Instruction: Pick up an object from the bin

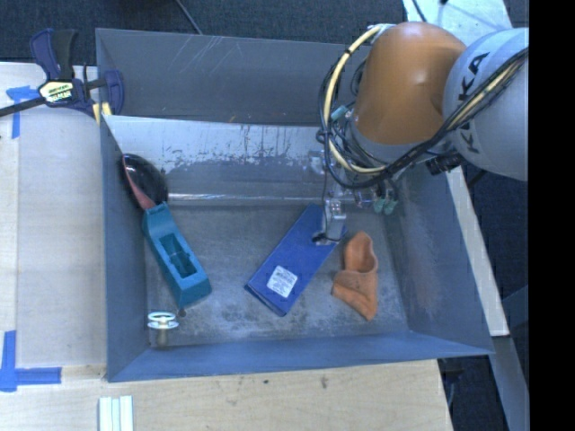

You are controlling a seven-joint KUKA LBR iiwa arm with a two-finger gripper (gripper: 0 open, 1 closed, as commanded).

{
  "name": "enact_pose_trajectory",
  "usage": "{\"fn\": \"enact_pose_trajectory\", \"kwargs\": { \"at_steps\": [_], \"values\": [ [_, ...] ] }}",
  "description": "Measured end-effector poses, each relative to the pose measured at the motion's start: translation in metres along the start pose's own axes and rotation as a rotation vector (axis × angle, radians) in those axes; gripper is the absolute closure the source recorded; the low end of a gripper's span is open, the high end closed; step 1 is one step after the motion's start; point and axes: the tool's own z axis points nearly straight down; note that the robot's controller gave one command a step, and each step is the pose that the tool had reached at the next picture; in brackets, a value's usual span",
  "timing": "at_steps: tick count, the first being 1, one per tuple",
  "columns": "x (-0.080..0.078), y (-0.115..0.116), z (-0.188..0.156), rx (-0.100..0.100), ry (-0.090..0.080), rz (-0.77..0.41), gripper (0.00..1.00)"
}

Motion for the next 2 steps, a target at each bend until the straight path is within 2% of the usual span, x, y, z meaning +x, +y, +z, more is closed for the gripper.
{"fn": "enact_pose_trajectory", "kwargs": {
  "at_steps": [1,2],
  "values": [
    [-0.001,0.000,-0.005,0.000,-0.008,0.001,0.00],
    [0.026,-0.034,0.029,-0.001,-0.010,0.043,0.00]
  ]
}}
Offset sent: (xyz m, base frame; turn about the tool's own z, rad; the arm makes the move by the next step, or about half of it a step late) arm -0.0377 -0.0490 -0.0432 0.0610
